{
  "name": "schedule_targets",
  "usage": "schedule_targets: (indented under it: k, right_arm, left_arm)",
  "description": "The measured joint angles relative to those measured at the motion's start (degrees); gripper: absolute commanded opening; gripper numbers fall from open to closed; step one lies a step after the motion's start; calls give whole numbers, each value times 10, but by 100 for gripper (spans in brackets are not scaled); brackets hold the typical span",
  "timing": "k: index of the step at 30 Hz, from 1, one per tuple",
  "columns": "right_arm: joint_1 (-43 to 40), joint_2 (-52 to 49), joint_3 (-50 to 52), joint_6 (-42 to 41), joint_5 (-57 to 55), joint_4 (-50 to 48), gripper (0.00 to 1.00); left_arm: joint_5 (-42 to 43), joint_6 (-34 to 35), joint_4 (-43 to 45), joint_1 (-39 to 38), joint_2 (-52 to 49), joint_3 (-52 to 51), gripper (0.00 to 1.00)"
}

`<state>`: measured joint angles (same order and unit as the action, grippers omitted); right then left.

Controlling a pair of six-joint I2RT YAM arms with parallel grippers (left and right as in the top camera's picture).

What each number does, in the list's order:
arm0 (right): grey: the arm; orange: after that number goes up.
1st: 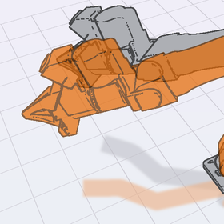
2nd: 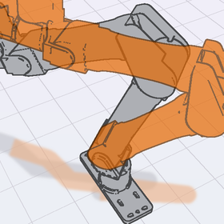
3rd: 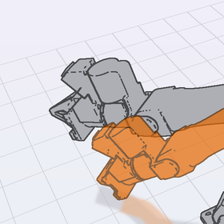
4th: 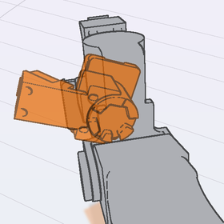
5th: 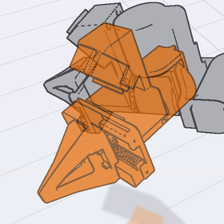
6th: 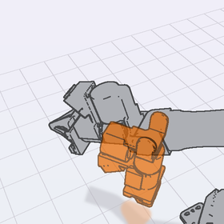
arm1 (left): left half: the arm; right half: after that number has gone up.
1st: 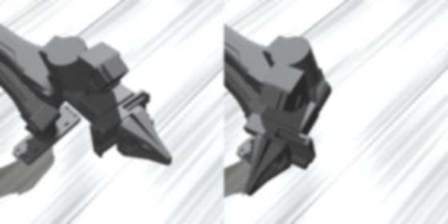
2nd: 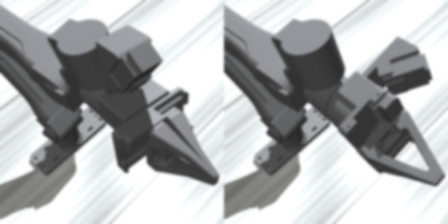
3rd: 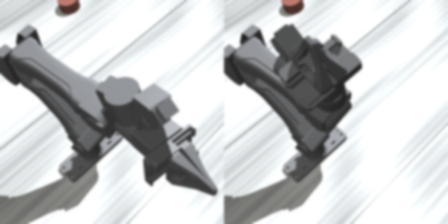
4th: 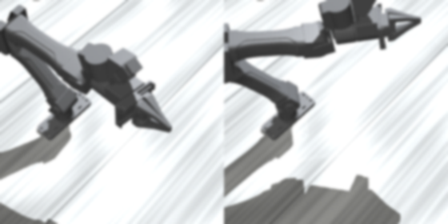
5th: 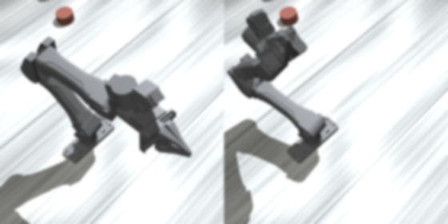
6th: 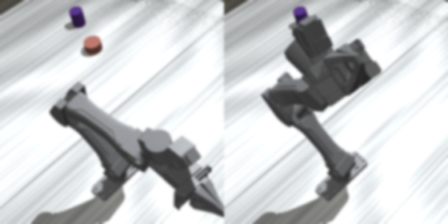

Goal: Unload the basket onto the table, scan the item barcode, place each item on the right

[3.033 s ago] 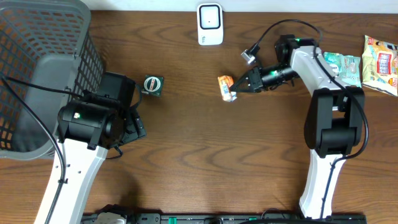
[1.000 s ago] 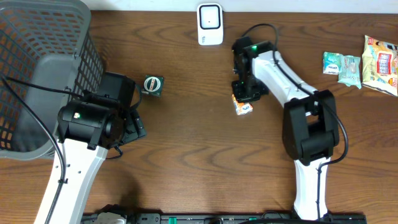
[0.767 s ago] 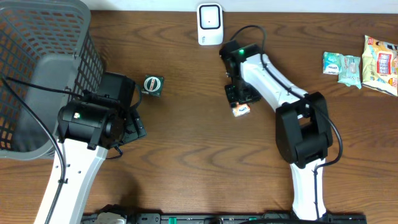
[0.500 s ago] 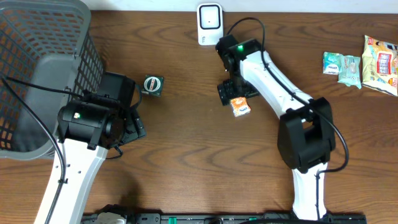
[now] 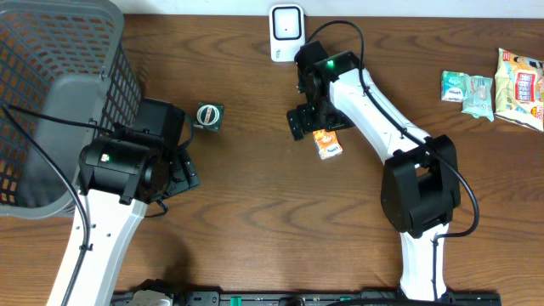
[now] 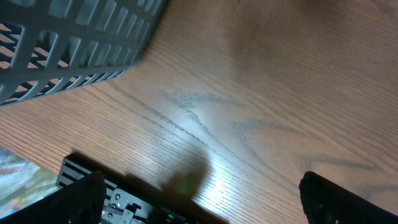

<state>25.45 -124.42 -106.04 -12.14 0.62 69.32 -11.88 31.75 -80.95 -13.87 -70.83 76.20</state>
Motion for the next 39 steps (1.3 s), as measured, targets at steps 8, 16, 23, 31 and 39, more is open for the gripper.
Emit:
schedule_targets:
  k: [8,16,23,31,39]
  right_arm:
    - [-31,0,0,-9,-39,-3,75]
    - [-52,0,24,2,-38,-35,70]
    - [-52,0,71,23,0,-68,58]
    - [-62,0,124,27,23,-109,30]
    - [-72,1,128,35,57,-114,1]
  left_arm:
    - [0,0,0,0,0,0,98]
    - [0,0,0,0,0,0,98]
    - [0,0,0,0,0,0,98]
    - [0,0,0,0,0,0,98]
    - [0,0,0,0,0,0,98]
